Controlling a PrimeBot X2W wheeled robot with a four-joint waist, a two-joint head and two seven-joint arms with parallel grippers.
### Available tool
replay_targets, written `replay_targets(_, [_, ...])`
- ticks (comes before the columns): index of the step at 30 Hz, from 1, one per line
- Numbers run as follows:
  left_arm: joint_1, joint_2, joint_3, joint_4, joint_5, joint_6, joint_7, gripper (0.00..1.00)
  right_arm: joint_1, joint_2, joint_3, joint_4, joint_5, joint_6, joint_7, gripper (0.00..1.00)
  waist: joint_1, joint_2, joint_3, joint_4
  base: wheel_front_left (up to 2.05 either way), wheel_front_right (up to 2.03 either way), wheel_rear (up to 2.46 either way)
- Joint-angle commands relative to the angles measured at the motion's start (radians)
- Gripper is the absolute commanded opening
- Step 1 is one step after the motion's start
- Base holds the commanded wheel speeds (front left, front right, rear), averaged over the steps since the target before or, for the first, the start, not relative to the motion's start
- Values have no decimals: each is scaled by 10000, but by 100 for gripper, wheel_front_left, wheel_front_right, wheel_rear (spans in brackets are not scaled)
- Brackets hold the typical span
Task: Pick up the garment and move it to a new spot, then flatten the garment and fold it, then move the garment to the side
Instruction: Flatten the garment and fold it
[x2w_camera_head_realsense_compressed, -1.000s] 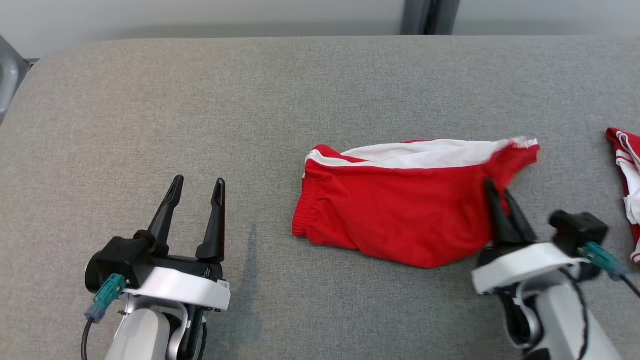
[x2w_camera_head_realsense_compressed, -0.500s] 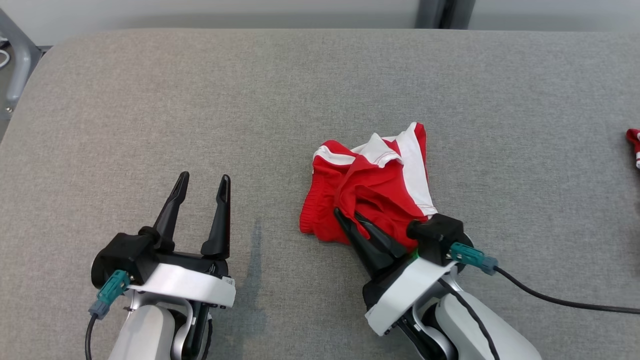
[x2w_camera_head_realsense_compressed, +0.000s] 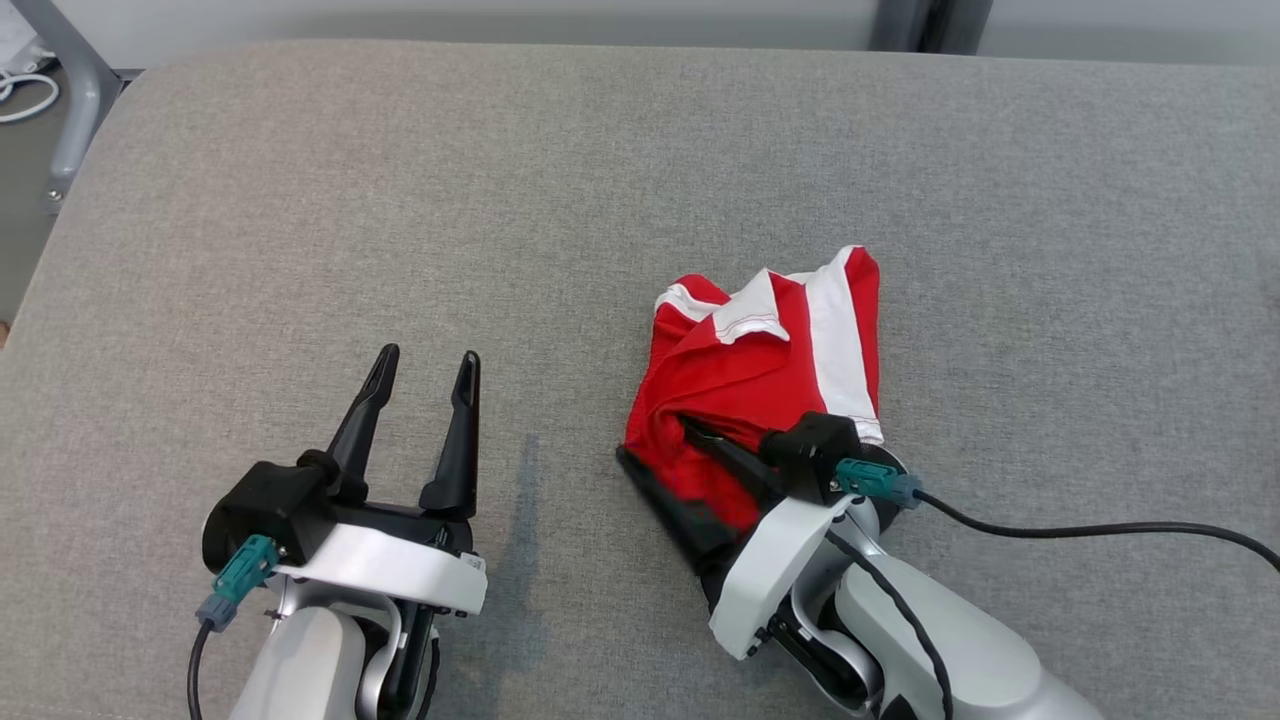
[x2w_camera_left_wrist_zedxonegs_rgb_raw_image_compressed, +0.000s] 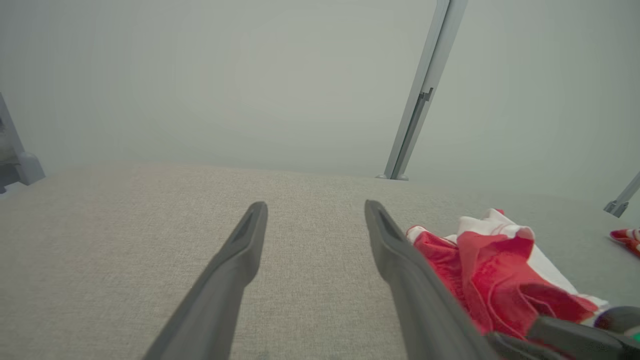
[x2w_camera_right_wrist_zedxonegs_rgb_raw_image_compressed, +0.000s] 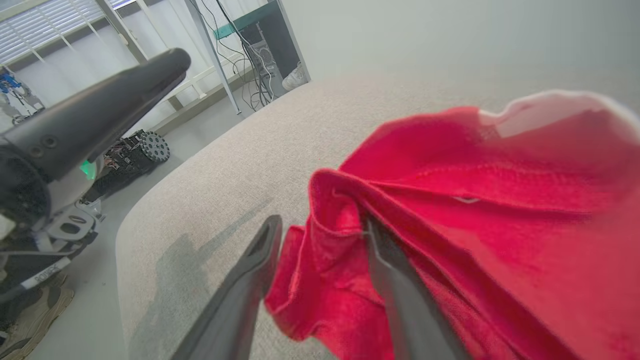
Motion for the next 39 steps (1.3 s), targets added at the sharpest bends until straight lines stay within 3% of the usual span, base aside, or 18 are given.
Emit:
replay_targets(1, [-108,40,13,8,-87,48,-37,100,-135,-51,97,53,51,-4,-100,100,0,0,-18,12,0,0,0])
replay_targets(8, [138,37,165,24,-12,140,-39,100,-26,-99,514,-328,-417,-4,-390,100,0,0,-250,-129,0,0,0])
replay_targets(17, [379,200,349,-8,60,251,-38,100,1489,-1395,123,-2363,-936,-4,459,100,0,0,-687,-541,0,0,0])
replay_targets(22, [511,381,563,-173,81,398,-39,100,2655,-1688,-1613,-3760,-1344,-4,327,100,0,0,-914,-812,0,0,0])
replay_targets(27, [706,595,742,-397,81,554,7,100,3587,-1431,-3900,-4600,-1988,-4,156,100,0,0,-1112,-1061,0,0,0])
replay_targets(33, [944,842,788,-703,132,692,228,100,4139,-1120,-6236,-5060,-2784,-4,-85,100,0,0,-1363,-1254,0,0,0])
replay_targets(39, [1246,995,703,-918,182,709,444,100,4504,-1211,-7593,-5009,-3140,-4,-174,100,0,0,-1647,-1292,0,0,0])
